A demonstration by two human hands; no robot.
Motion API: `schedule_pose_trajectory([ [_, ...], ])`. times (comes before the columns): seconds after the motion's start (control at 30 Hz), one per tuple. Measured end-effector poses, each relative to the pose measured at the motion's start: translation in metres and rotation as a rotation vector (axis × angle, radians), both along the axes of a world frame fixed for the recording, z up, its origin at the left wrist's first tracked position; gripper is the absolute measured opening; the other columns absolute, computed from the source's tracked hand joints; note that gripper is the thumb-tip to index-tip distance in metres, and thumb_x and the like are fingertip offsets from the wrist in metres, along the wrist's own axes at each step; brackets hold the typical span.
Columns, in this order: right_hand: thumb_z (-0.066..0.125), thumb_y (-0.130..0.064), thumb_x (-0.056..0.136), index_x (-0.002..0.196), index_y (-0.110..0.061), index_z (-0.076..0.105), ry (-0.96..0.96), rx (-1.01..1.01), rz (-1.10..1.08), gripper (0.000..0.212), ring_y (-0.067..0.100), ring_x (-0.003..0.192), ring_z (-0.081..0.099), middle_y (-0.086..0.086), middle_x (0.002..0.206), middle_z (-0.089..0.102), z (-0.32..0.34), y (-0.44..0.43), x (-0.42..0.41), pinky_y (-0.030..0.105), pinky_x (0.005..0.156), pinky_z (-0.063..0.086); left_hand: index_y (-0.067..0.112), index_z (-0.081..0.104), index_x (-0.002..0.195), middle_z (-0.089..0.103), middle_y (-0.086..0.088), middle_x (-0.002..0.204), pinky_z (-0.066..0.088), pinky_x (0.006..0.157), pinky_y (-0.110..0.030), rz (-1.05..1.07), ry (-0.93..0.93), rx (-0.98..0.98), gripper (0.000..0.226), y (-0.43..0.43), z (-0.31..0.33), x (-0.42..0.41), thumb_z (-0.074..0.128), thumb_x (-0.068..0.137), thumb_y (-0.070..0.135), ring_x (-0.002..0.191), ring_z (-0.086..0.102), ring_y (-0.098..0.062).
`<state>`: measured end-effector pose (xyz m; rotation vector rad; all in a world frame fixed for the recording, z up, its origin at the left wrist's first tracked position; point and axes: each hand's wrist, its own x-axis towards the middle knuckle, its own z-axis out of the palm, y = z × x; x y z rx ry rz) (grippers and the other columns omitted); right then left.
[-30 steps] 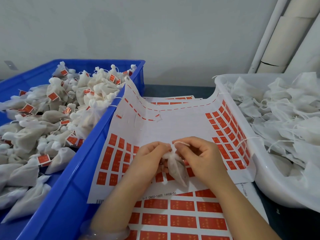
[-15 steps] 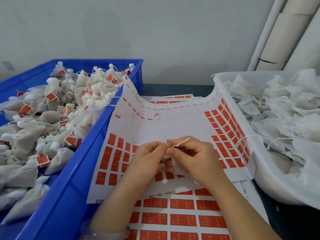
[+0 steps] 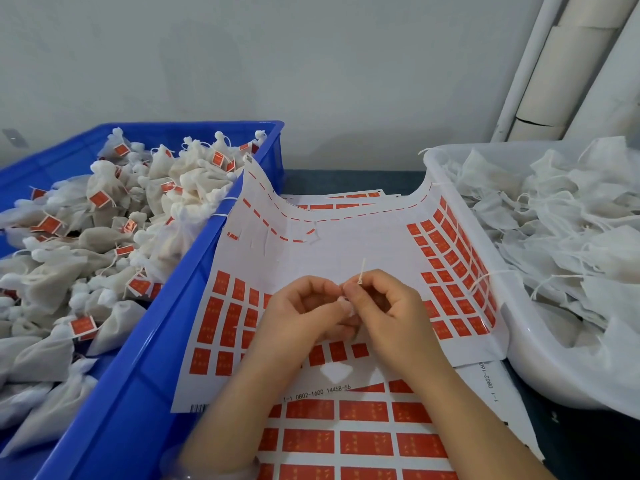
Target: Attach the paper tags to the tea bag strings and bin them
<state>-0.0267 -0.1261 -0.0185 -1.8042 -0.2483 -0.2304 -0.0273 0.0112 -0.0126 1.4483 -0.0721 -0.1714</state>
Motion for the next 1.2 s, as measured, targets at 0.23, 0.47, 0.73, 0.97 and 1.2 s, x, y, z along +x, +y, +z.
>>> schedule_pose_trajectory([
  [0.23, 0.057, -0.028, 0.089, 0.092, -0.022, 0.062, -0.004, -0.069, -0.029, 0.008, 0.008, 0.081, 0.063, -0.007, 0.096, 0.063, 0.0, -0.001, 0.001, 0.014, 0.063, 0.051, 0.012, 0.055, 0.085, 0.067, -0.011, 0.079, 0.057, 0.063, -0.027, -0.015, -0.159, 0.208, 0.025, 0.0, 0.0, -0.003, 0.075, 0.072, 0.002, 0.071, 0.067, -0.023],
  [0.47, 0.049, -0.027, 0.093, 0.084, -0.028, 0.058, 0.03, -0.072, 0.091, 0.013, -0.001, 0.075, 0.061, -0.016, 0.078, 0.062, 0.002, -0.006, 0.003, 0.011, 0.061, 0.047, 0.019, 0.057, 0.091, 0.069, 0.003, 0.082, 0.056, 0.066, -0.023, -0.008, -0.295, 0.291, 0.027, -0.005, -0.002, -0.005, 0.073, 0.076, 0.004, 0.077, 0.069, -0.014],
  [0.73, 0.039, -0.029, 0.097, 0.086, -0.031, 0.051, 0.017, -0.089, 0.058, 0.016, -0.006, 0.074, 0.058, -0.012, 0.077, 0.059, -0.003, 0.005, -0.002, 0.007, 0.058, 0.044, 0.025, 0.059, 0.083, 0.066, 0.007, 0.074, 0.052, 0.056, -0.015, 0.113, -0.404, 0.343, 0.022, -0.013, -0.004, -0.009, 0.067, 0.08, 0.004, 0.066, 0.065, -0.007],
  [0.97, 0.041, -0.033, 0.096, 0.085, -0.028, 0.052, 0.018, -0.193, 0.102, 0.016, -0.004, 0.074, 0.057, -0.015, 0.076, 0.059, 0.003, -0.007, 0.003, 0.011, 0.062, 0.046, 0.025, 0.057, 0.083, 0.067, 0.005, 0.071, 0.055, 0.059, -0.019, 0.062, -0.391, 0.36, 0.023, -0.003, -0.001, -0.005, 0.068, 0.078, 0.006, 0.066, 0.067, -0.011],
  [1.2, 0.044, -0.032, 0.095, 0.085, -0.021, 0.058, 0.132, -0.081, 0.144, 0.02, -0.004, 0.066, 0.054, -0.013, 0.07, 0.058, 0.007, -0.009, 0.004, 0.011, 0.061, 0.044, 0.029, 0.061, 0.088, 0.064, 0.002, 0.071, 0.057, 0.056, -0.034, -0.042, -0.458, 0.393, 0.017, -0.001, 0.002, -0.008, 0.057, 0.082, 0.014, 0.062, 0.064, -0.019],
])
